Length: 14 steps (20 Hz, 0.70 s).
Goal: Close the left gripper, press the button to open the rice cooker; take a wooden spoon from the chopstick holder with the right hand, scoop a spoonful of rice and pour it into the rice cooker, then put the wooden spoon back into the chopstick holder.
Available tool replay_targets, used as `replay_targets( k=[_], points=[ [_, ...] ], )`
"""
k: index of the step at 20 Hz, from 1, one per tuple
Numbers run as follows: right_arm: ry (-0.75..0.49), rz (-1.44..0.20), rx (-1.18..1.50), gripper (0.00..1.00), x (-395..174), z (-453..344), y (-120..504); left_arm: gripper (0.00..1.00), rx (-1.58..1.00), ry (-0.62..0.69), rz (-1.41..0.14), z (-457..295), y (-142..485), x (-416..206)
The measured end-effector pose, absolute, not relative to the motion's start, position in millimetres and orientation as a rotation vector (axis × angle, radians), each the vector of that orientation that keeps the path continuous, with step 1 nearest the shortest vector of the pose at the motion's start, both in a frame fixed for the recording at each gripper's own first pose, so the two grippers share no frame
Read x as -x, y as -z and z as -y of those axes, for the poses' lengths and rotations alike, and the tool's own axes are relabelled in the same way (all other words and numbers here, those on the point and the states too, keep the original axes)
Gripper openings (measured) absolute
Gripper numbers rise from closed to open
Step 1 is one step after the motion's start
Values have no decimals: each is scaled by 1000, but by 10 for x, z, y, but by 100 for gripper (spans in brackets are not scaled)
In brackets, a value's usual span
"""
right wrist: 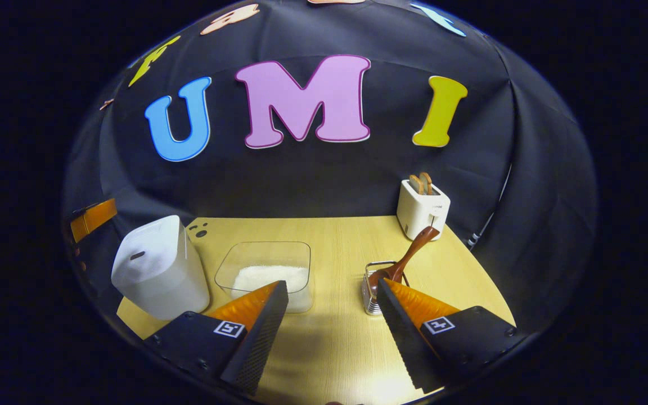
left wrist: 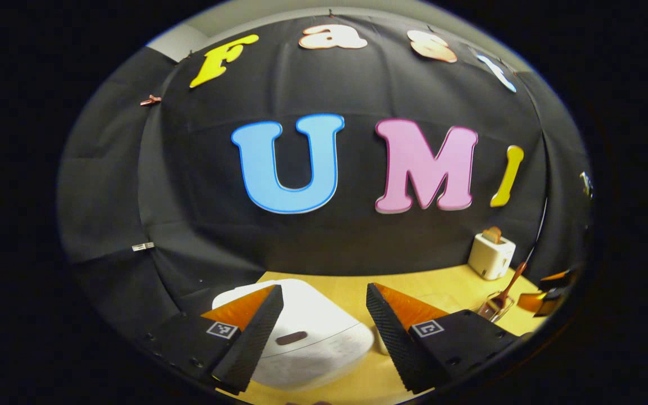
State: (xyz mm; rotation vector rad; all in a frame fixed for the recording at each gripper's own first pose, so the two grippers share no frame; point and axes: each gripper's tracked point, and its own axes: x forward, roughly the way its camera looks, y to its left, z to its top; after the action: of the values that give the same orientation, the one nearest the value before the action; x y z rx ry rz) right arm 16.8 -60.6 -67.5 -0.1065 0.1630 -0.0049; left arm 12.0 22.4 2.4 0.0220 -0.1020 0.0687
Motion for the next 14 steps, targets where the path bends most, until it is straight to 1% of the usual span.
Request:
replay_targets(
  k=[3,4,7,9,12,14],
  points=[
    [10,-117,113,98,-47,562,445,96,45,-18,139,-24,-163,-15],
    [9,-110,102,99,-9,535,396,97,53,5,134,25,-169,9],
    [0,-93,80,99,92,401,296,97,69,18,112,-19,-113,39],
    [4,-72,93,99,104,309,283,98,71,13,92,-87,7,86],
    [6,-85,77,99,145,123,417,98,25,-9,65,-254,215,127],
    [24,-89,90,99,162,74,460,98,5,22,61,-263,293,146]
  ],
)
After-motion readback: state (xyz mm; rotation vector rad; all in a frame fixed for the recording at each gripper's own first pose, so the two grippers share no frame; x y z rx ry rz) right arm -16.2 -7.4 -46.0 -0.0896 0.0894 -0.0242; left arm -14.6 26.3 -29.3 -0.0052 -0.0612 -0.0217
